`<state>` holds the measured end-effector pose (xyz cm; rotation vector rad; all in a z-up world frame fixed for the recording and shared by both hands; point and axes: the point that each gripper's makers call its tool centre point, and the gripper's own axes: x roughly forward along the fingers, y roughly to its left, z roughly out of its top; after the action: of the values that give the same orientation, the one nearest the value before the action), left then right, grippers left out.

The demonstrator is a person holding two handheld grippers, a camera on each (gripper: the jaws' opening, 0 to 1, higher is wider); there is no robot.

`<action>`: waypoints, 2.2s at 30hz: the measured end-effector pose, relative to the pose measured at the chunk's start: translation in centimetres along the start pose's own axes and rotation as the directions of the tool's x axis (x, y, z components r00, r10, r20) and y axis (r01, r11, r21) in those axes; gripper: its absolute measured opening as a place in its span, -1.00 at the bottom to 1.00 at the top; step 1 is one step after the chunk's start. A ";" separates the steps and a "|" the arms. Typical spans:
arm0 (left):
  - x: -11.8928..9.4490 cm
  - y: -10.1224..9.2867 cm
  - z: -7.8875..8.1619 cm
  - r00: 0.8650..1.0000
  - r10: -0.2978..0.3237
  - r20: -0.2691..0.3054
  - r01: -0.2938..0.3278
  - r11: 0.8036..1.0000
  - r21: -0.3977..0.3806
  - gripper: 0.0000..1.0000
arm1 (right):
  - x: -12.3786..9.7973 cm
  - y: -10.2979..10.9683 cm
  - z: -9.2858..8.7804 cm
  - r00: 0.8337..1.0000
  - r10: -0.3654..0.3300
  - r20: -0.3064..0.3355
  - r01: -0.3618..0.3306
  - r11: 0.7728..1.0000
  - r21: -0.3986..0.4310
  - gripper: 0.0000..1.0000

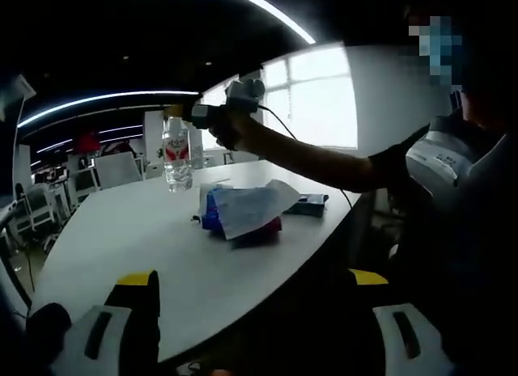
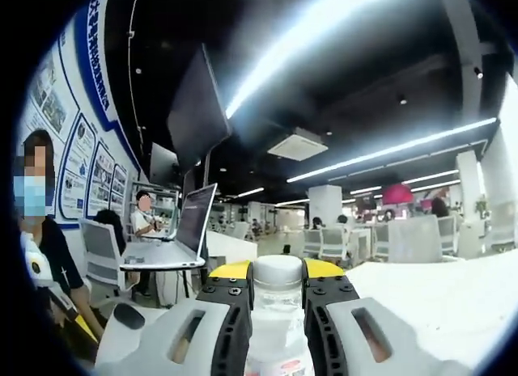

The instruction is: Arrange the tabletop items into an orderly group along one side of the table until the central work area is clear of visible clutter.

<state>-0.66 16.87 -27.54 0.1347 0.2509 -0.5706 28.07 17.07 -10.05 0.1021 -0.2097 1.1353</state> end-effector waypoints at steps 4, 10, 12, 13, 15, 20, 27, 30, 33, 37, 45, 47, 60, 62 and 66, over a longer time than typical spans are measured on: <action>-0.2 0.1 0.0 1.000 0.002 0.003 -0.002 1.000 0.000 0.88 | 0.3 0.0 -1.5 1.000 0.004 -0.023 -0.004 1.000 0.002 -0.62; -0.3 0.0 -0.3 1.000 0.001 -0.006 -0.001 1.000 -0.005 0.88 | 1.5 -0.3 -3.1 0.999 0.009 -0.053 -0.008 1.000 0.006 -0.62; -0.4 0.0 -0.5 1.000 0.001 -0.010 -0.001 1.000 -0.006 0.88 | 1.6 -0.2 -3.8 0.998 0.012 -0.067 -0.012 1.000 0.005 -0.62; -0.5 0.0 -0.5 1.000 0.001 -0.010 -0.001 1.000 -0.006 0.88 | 1.6 -0.1 -4.1 0.997 0.011 -0.071 -0.011 1.000 0.006 -0.62; -0.6 0.0 -0.5 1.000 0.008 -0.009 -0.008 1.000 -0.009 0.88 | 1.7 -0.1 -4.7 0.997 0.014 -0.081 -0.014 1.000 0.006 -0.62; -0.8 0.3 -0.4 1.000 0.017 -0.012 -0.017 1.000 -0.013 0.88 | 2.3 -0.2 -5.7 0.994 0.018 -0.103 -0.016 1.000 0.017 -0.62; -0.6 0.1 -0.5 1.000 0.011 -0.014 -0.011 1.000 -0.015 0.88 | 2.8 -0.1 -6.9 0.992 0.027 -0.121 -0.025 1.000 0.016 -0.62; -0.5 0.2 -0.7 1.000 0.012 -0.018 -0.012 1.000 -0.020 0.88 | 2.9 -0.2 -7.1 0.992 0.027 -0.124 -0.026 1.000 0.011 -0.62; -0.3 0.3 -0.7 1.000 0.008 -0.019 -0.008 1.000 -0.022 0.88 | 2.7 -0.2 -7.3 0.992 0.023 -0.125 -0.025 1.000 -0.011 -0.62; 0.2 0.2 -0.7 1.000 0.001 -0.024 -0.002 1.000 -0.022 0.88 | 2.5 -0.1 -7.2 0.993 0.026 -0.118 -0.028 0.999 -0.019 -0.61; 0.7 -0.2 -0.8 1.000 -0.016 -0.024 0.015 1.000 -0.025 0.88 | 1.9 -0.9 -7.2 0.993 0.030 -0.115 -0.028 0.999 0.024 -0.60; 0.7 -0.2 -0.9 1.000 -0.017 -0.025 0.017 1.000 -0.026 0.88 | 1.8 -0.8 -7.2 0.993 0.031 -0.115 -0.028 0.999 0.026 -0.60; 1.1 -0.3 -1.1 0.999 -0.018 -0.031 0.017 0.999 -0.029 0.88 | 1.8 -0.6 -7.2 0.990 0.067 -0.121 -0.065 0.998 0.015 -0.59; 1.2 -0.5 -0.9 0.999 -0.018 -0.028 0.018 0.999 -0.029 0.88 | 1.8 -0.7 -7.3 0.990 0.072 -0.120 -0.070 0.997 0.025 -0.59; 1.1 -0.8 -0.8 0.999 -0.024 -0.031 0.023 0.999 -0.021 0.88 | 1.9 -0.7 -7.3 0.990 0.075 -0.123 -0.072 0.997 0.030 -0.58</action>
<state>-0.39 15.76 -28.65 0.1204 0.2890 -0.5897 30.31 19.80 -16.77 0.0462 -0.0892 1.2141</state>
